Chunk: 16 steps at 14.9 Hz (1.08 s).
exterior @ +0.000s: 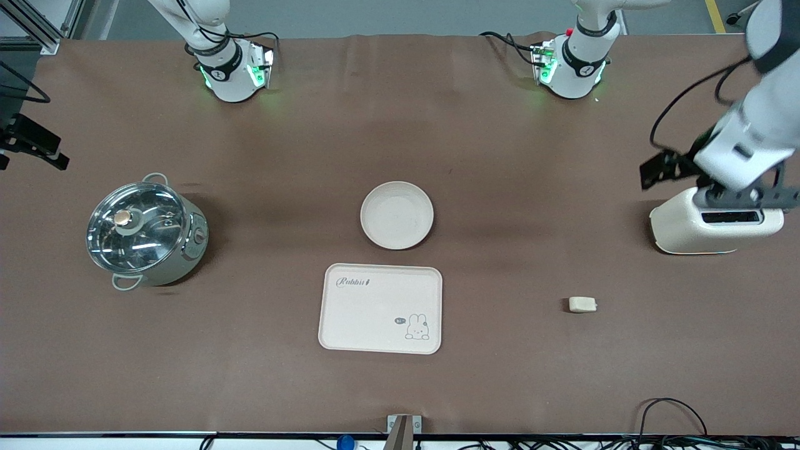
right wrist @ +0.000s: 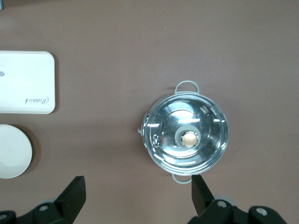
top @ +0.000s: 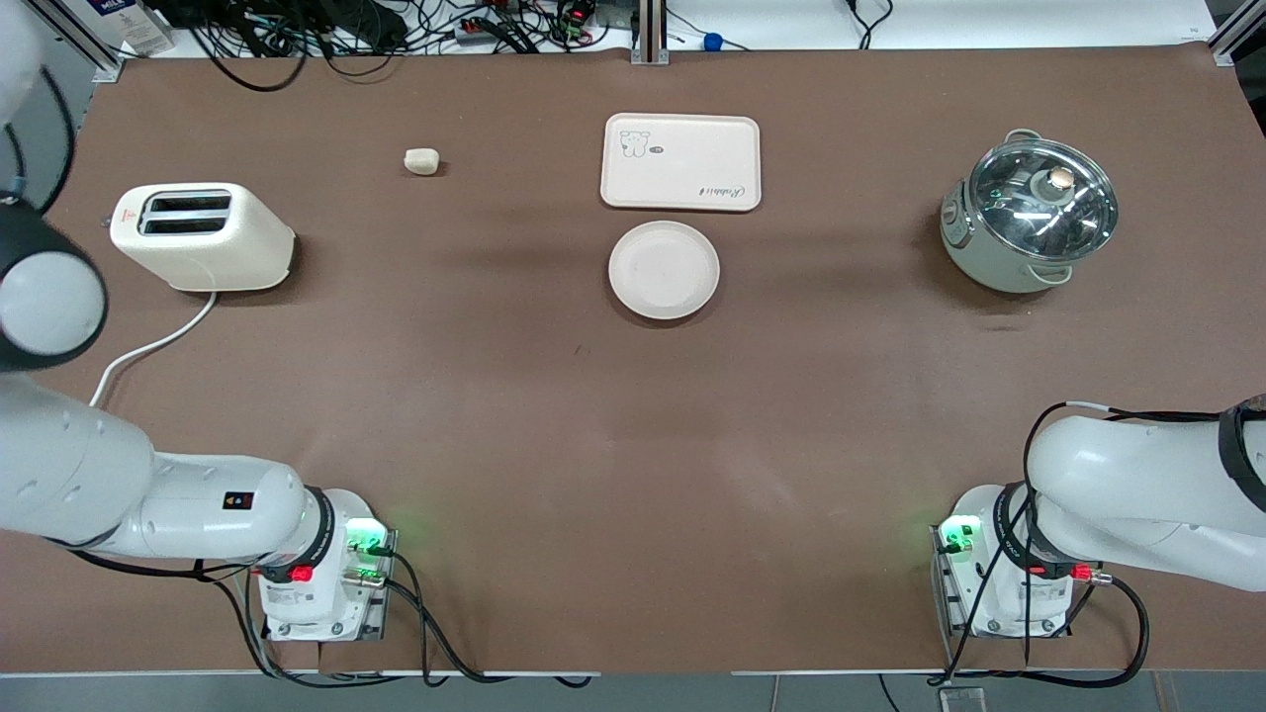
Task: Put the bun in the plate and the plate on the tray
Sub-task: 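Grasp the cream bun with the left gripper while the right gripper reaches the plate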
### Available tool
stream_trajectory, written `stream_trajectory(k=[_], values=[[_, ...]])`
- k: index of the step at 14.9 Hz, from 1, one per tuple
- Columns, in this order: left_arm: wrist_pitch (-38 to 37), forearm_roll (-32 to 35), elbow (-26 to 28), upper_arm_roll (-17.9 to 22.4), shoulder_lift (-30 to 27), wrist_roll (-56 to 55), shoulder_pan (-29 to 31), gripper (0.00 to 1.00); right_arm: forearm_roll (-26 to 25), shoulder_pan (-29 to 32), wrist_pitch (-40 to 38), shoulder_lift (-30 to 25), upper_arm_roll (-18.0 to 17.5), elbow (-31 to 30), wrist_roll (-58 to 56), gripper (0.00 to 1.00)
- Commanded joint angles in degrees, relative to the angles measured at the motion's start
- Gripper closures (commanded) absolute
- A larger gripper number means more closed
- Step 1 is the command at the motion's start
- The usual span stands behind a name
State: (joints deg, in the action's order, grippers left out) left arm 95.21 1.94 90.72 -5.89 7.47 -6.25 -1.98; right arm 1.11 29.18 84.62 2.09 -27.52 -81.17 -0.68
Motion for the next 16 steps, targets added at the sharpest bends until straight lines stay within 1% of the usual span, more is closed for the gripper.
stream_trajectory(k=[1, 3, 4, 6, 7, 8, 9, 10, 13, 14, 16], values=[[7.1, 0.3, -0.9, 0.1, 8.1, -4.0, 0.5, 0.00, 4.1, -2.7, 2.5, -0.5, -0.3, -6.9, 0.5, 0.00], [12.4, 0.5, -0.9, 0.1, 13.9, -9.3, 0.5, 0.00, 4.3, -6.6, 13.0, -0.5, -0.3, -16.3, 3.4, 0.00], [15.6, 0.5, -0.9, 0.1, 16.3, -10.4, 0.4, 0.00, 4.4, -8.2, 16.0, -0.4, -0.3, -19.0, 6.3, 0.00], [22.0, 0.6, -0.9, 0.1, 21.3, -13.9, 0.7, 0.00, 4.6, -12.2, 20.0, 1.6, -0.3, -23.3, 9.9, 0.00], [25.1, 0.6, -0.9, 0.1, 23.4, -15.9, 1.2, 0.00, 5.8, -13.4, 22.1, 2.0, -0.3, -25.6, 11.7, 0.00], [27.8, 0.5, -1.2, 0.1, 25.5, -18.1, 0.9, 0.00, 8.4, -14.7, 24.8, 2.1, -0.3, -28.1, 13.4, 0.00], [29.9, 0.5, -1.5, 0.1, 27.4, -20.0, 0.8, 0.00, 9.9, -15.9, 27.8, 2.2, -0.3, -30.5, 13.9, 0.00], [32.2, 0.0, -1.5, 0.0, 28.7, -21.7, 0.6, 0.00, 10.1, -17.2, 31.3, 2.4, -0.3, -32.9, 14.2, 0.00], [39.6, 0.5, -1.5, 0.0, 33.5, -28.2, 0.0, 0.00, 10.1, -24.2, 40.2, 4.9, -0.3, -37.7, 21.7, 0.00], [41.1, 0.6, -1.5, 0.0, 34.8, -28.8, 0.4, 0.00, 10.1, -27.5, 43.3, 6.2, -0.2, -38.6, 25.3, 0.00], [41.6, 0.5, -1.5, 0.0, 36.4, -29.0, 0.0, 0.00, 10.1, -32.6, 48.2, 9.4, -0.1, -39.5, 31.4, 0.00]])
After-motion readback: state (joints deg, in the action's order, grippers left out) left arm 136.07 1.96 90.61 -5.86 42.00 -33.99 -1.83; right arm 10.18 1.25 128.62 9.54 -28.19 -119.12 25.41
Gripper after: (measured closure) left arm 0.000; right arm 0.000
